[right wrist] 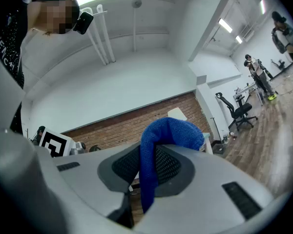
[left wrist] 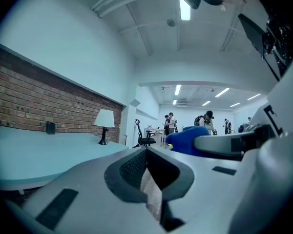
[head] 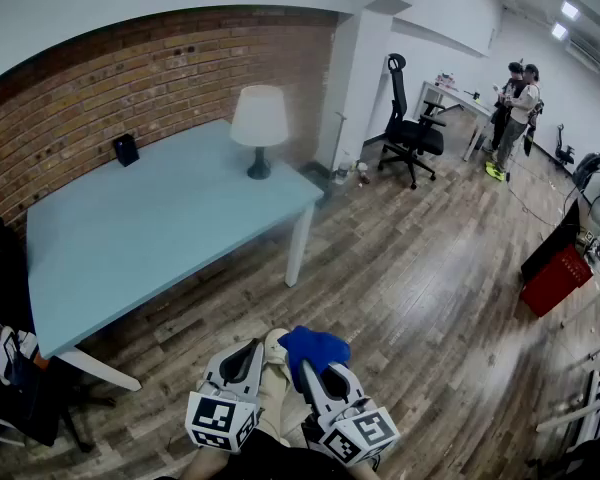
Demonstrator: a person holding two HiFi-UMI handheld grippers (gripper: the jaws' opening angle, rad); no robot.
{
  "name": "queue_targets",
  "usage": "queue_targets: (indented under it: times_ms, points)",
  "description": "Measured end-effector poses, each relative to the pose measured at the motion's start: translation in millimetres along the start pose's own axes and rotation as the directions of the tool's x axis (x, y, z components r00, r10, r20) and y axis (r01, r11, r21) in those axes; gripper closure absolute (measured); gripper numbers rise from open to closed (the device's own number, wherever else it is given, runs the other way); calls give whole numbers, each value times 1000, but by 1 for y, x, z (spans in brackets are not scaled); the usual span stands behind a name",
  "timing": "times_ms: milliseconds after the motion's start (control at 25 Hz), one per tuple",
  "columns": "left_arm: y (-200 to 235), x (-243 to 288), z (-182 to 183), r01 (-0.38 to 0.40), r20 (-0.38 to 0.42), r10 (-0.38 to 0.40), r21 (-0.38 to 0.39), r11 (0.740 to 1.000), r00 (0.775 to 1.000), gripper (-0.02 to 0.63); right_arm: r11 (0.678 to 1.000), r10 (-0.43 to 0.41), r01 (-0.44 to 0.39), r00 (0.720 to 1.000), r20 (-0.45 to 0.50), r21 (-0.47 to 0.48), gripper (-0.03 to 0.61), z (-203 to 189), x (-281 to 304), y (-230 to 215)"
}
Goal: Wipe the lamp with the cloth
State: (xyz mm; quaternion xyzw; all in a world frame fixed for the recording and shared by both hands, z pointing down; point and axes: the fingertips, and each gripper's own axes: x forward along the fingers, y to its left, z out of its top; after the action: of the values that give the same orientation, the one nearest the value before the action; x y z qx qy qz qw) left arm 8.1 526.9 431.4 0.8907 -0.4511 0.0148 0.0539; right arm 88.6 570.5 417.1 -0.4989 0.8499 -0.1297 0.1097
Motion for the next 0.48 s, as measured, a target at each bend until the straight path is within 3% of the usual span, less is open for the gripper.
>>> queue_targets:
  times_ms: [480]
  points:
    - [49, 133, 10, 48, -22, -49, -7, 999, 999, 606, 999, -18, 17, 1000, 7, 30, 517, 23, 104, -83]
